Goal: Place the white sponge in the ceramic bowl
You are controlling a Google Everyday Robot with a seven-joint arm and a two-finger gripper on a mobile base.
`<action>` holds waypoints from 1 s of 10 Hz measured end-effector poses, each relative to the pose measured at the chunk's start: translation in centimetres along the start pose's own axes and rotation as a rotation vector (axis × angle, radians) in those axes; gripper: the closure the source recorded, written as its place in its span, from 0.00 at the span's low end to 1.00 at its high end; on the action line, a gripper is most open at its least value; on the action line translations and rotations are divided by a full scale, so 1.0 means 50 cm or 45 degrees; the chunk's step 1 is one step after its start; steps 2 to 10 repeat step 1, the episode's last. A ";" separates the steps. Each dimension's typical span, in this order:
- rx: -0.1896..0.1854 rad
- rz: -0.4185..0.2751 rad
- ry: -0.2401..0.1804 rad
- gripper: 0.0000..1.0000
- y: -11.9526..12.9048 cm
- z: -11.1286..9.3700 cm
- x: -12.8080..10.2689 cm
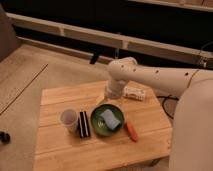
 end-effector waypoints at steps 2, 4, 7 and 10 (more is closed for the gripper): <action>0.000 0.000 0.001 0.20 0.000 0.001 0.000; 0.000 0.000 0.001 0.20 0.000 0.001 0.000; 0.000 0.000 0.001 0.20 0.000 0.001 0.000; 0.000 0.000 0.001 0.20 0.000 0.001 0.000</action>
